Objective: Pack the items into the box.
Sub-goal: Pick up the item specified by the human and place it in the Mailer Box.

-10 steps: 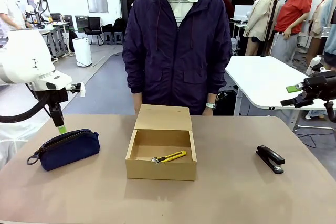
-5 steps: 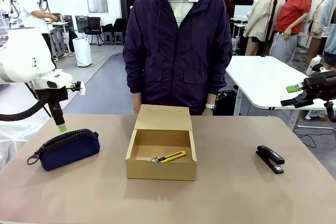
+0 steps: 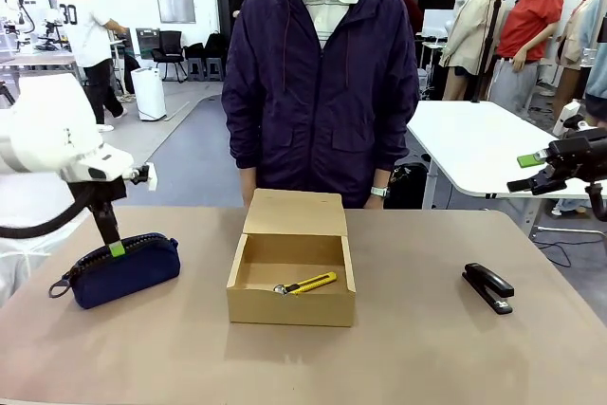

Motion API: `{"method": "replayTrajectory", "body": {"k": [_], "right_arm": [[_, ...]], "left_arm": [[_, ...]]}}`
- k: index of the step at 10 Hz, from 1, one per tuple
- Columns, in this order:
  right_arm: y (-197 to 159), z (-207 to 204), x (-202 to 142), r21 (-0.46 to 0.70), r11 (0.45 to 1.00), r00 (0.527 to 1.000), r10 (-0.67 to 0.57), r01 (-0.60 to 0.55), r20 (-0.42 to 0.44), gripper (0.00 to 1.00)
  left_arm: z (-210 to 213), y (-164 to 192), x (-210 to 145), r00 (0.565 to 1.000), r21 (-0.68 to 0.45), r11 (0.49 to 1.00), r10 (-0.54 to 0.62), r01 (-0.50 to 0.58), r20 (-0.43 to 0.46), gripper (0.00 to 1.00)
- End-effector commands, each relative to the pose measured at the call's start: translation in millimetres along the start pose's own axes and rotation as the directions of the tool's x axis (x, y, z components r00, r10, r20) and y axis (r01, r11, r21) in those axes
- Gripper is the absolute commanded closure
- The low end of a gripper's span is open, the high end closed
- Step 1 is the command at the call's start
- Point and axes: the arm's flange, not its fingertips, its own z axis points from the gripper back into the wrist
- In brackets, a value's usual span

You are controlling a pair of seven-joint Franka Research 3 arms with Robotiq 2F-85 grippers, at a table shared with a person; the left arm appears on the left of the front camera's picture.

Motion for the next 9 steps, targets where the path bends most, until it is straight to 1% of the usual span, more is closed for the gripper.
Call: {"method": "replayTrajectory", "body": {"k": [1, 2, 3, 4, 5, 6, 7, 8, 9], "right_arm": [[4.5, -0.9, 3.4, -0.016, 1.0, 1.0, -0.011, 0.011, -0.006, 0.0], [4.5, -0.9, 3.4, -0.016, 1.0, 1.0, -0.011, 0.011, -0.006, 0.0], [4.5, -0.9, 3.4, -0.016, 1.0, 1.0, -0.011, 0.011, -0.006, 0.0], [4.5, -0.9, 3.4, -0.016, 1.0, 1.0, -0.011, 0.011, -0.006, 0.0], [4.5, -0.9, 3.4, -0.016, 1.0, 1.0, -0.011, 0.011, -0.006, 0.0], [4.5, -0.9, 3.4, -0.016, 1.0, 1.0, -0.011, 0.011, -0.006, 0.0], [4.5, -0.9, 3.4, -0.016, 1.0, 1.0, -0.011, 0.011, -0.006, 0.0], [4.5, -0.9, 3.4, -0.016, 1.0, 1.0, -0.011, 0.011, -0.006, 0.0], [4.5, -0.9, 3.4, -0.016, 1.0, 1.0, -0.011, 0.011, -0.006, 0.0]], "left_arm": [[-35.0, -0.5, -4.8, 0.997, -0.052, 0.998, -0.018, 0.021, 0.069, 0.0], [-46.4, -0.4, -8.0, 0.999, -0.069, 0.997, -0.019, 0.022, 0.041, 0.0], [-66.8, 1.7, -5.5, 0.999, -0.068, 0.998, -0.012, 0.015, 0.049, 0.0], [-78.1, 8.6, -6.7, 0.997, -0.111, 0.993, -0.02, 0.028, 0.071, 0.0], [-83.5, 7.5, -7.0, 0.998, -0.136, 0.99, -0.026, 0.033, 0.05, 0.0], [-88.0, 7.8, -5.1, 0.999, -0.136, 0.99, -0.018, 0.024, 0.044, 0.06], [-85.6, 9.7, -6.3, 0.999, -0.131, 0.991, -0.02, 0.024, 0.032, 0.47], [-85.6, 7.5, -6.9, 1.0, -0.148, 0.989, -0.018, 0.021, 0.019, 1.0], [-84.3, 9.0, -9.4, 1.0, -0.133, 0.991, -0.011, 0.01, -0.003, 1.0]]}}
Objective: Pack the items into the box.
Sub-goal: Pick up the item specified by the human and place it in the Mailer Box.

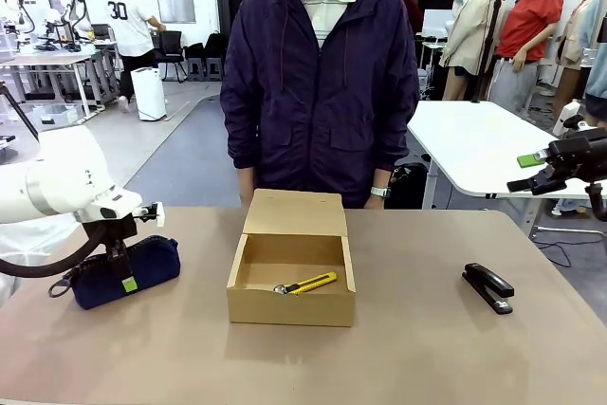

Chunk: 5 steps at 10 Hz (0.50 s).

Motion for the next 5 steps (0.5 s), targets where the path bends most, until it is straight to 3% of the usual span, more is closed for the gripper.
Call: {"method": "replayTrajectory", "body": {"k": [1, 5], "right_arm": [[4.6, -0.8, 3.4, -0.016, 1.0, 1.0, -0.011, 0.011, -0.006, 0.0], [4.6, -0.8, 3.4, -0.016, 1.0, 1.0, -0.011, 0.011, -0.006, 0.0]], "left_arm": [[1.8, 0.3, -6.2, 0.999, -0.018, 1.0, -0.006, 0.006, -0.033, 1.0], [2.1, -2.6, -7.0, 0.999, -0.011, 1.0, 0.005, -0.005, -0.043, 1.0]]}}
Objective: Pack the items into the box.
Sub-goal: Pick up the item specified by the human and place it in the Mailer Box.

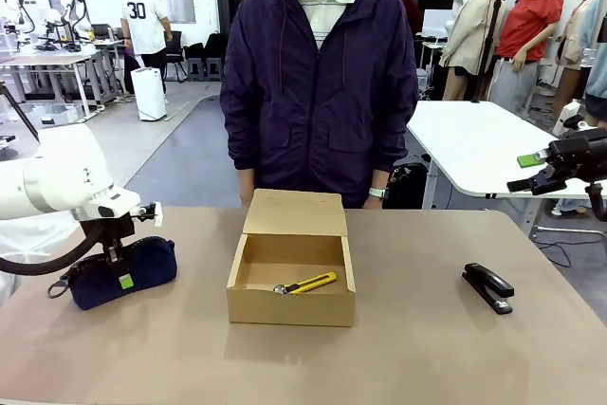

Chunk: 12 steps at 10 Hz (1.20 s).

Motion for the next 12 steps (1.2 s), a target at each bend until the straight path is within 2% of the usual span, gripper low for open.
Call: {"method": "replayTrajectory", "body": {"k": [1, 3, 4, 5, 6, 7, 8, 9, 11, 12], "right_arm": [[4.6, -0.8, 3.4, -0.016, 1.0, 1.0, -0.011, 0.011, -0.006, 0.0], [4.6, -0.8, 3.4, -0.016, 1.0, 1.0, -0.011, 0.011, -0.006, 0.0], [4.6, -0.8, 3.4, -0.016, 1.0, 1.0, -0.011, 0.011, -0.006, 0.0], [4.6, -0.8, 3.4, -0.016, 1.0, 1.0, -0.011, 0.011, -0.006, 0.0], [4.6, -0.8, 3.4, -0.016, 1.0, 1.0, -0.011, 0.011, -0.006, 0.0], [4.6, -0.8, 3.4, -0.016, 1.0, 1.0, -0.011, 0.011, -0.006, 0.0], [4.6, -0.8, 3.4, -0.016, 1.0, 1.0, -0.011, 0.011, -0.006, 0.0], [4.6, -0.8, 3.4, -0.016, 1.0, 1.0, -0.011, 0.011, -0.006, 0.0], [4.6, -0.8, 3.4, -0.016, 1.0, 1.0, -0.011, 0.011, -0.006, 0.0], [4.6, -0.8, 3.4, -0.016, 1.0, 1.0, -0.011, 0.011, -0.006, 0.0]], "left_arm": [[0.3, -2.8, -5.7, 1.0, -0.006, 1.0, -0.001, 0.001, -0.027, 1.0], [1.0, -5.2, -5.4, 0.999, -0.001, 1.0, -0.007, 0.007, -0.047, 1.0], [10.5, -7.6, -7.1, 1.0, -0.039, 0.999, -0.026, 0.025, -0.015, 1.0], [33.8, -10.9, -8.5, 1.0, 0.001, 1.0, 0.005, -0.005, -0.026, 1.0], [77.0, -16.7, -10.2, 1.0, 0.012, 1.0, 0.014, -0.014, -0.007, 1.0], [132.3, -33.8, -9.0, 0.998, -0.032, 0.999, -0.043, 0.044, 0.048, 1.0], [173.5, -49.6, -8.0, 0.998, 0.033, 0.999, -0.011, 0.009, 0.064, 1.0], [215.9, -76.2, -7.1, 0.994, 0.095, 0.994, -0.058, 0.049, 0.095, 1.0], [246.0, -108.8, -12.7, 0.995, 0.2, 0.979, -0.059, 0.041, 0.083, 1.0], [233.4, -85.7, -7.4, 0.994, 0.108, 0.992, -0.068, 0.058, 0.089, 1.0]]}}
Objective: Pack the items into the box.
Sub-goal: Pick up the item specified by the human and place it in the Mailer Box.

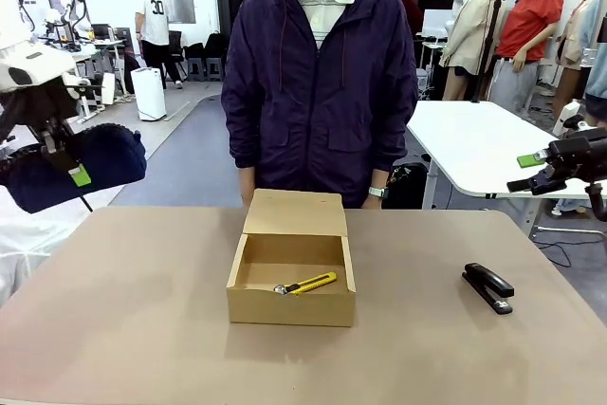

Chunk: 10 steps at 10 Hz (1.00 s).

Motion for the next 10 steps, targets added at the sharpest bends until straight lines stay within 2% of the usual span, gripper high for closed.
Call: {"method": "replayTrajectory", "body": {"k": [1, 5, 6, 7, 8, 9, 10], "right_arm": [[4.6, -0.7, 3.4, -0.016, 1.0, 1.0, -0.011, 0.011, -0.006, 0.0], [4.6, -0.7, 3.4, -0.016, 1.0, 1.0, -0.011, 0.011, -0.006, 0.0], [4.6, -0.7, 3.4, -0.016, 1.0, 1.0, -0.011, 0.011, -0.006, 0.0], [4.6, -0.7, 3.4, -0.016, 1.0, 1.0, -0.011, 0.011, -0.006, 0.0], [4.6, -0.7, 3.4, -0.016, 1.0, 1.0, -0.011, 0.011, -0.006, 0.0], [4.6, -0.7, 3.4, -0.016, 1.0, 1.0, -0.011, 0.011, -0.006, 0.0], [4.6, -0.7, 3.4, -0.016, 1.0, 1.0, -0.011, 0.011, -0.006, 0.0]], "left_arm": [[-37.1, 21.1, -4.0, 1.0, -0.056, 0.998, 0.016, -0.017, -0.02, 1.0], [-43.1, 19.3, -3.7, 1.0, -0.068, 0.997, 0.019, -0.021, -0.023, 1.0], [-50.0, 3.7, 37.0, 0.998, -0.055, 0.998, -0.027, 0.024, -0.064, 1.0], [-56.6, -15.8, 83.8, 0.988, -0.075, 0.989, -0.136, 0.13, -0.07, 1.0], [-73.0, -36.6, 137.0, 0.971, -0.073, 0.978, -0.204, 0.196, -0.122, 1.0], [-90.2, -53.2, 180.5, 0.943, -0.091, 0.947, -0.315, 0.306, -0.106, 1.0], [-107.5, -67.7, 220.6, 0.917, -0.048, 0.923, -0.385, 0.382, -0.105, 1.0]]}}
